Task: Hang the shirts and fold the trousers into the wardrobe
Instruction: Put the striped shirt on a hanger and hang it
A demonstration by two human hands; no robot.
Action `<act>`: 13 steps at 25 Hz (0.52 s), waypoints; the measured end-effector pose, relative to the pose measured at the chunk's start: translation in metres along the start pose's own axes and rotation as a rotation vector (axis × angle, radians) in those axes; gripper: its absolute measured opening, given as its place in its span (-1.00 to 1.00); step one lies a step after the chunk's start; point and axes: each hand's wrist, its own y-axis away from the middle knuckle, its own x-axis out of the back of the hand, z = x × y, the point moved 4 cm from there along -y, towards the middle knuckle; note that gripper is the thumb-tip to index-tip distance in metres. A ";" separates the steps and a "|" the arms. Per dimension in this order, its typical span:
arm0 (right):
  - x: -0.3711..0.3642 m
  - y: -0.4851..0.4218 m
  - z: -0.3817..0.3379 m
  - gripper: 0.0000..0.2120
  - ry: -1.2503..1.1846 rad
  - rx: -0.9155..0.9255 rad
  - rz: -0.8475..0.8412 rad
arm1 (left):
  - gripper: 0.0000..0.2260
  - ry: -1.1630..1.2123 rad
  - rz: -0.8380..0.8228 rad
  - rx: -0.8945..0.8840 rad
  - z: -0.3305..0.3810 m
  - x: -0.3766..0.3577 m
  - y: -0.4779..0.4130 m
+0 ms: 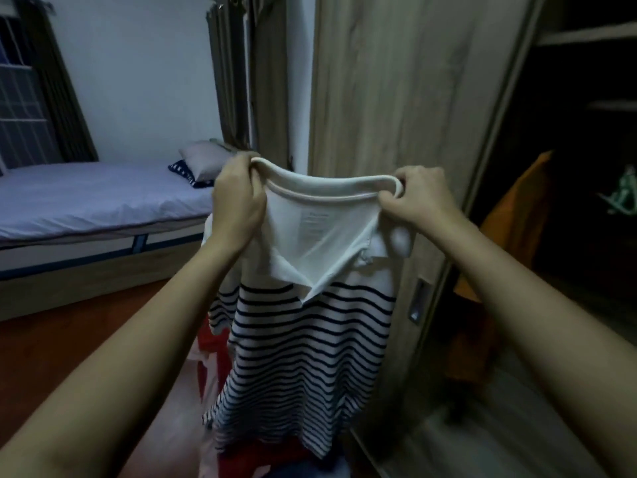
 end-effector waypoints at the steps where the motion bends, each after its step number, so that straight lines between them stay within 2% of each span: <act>1: 0.015 0.016 0.008 -0.76 0.056 -0.012 -0.072 | -0.84 -0.003 -0.099 -0.044 0.010 -0.012 0.006; 3: 0.028 0.044 0.032 -0.80 0.114 -0.091 -0.270 | -0.85 -0.068 -0.292 -0.069 0.014 -0.035 0.017; 5: 0.045 0.079 0.059 -0.86 0.067 -0.178 -0.383 | -0.80 -0.096 -0.338 -0.065 0.030 -0.047 0.030; 8: 0.081 0.110 0.089 -0.79 0.084 -0.224 -0.254 | -0.77 -0.116 -0.253 -0.127 0.083 -0.062 0.055; 11: 0.115 0.135 0.119 -0.79 0.199 -0.304 -0.056 | -0.71 -0.112 -0.217 -0.333 0.132 -0.078 0.077; 13: 0.123 0.149 0.133 -0.79 0.218 -0.316 -0.061 | -0.72 -0.098 -0.220 -0.277 0.145 -0.093 0.067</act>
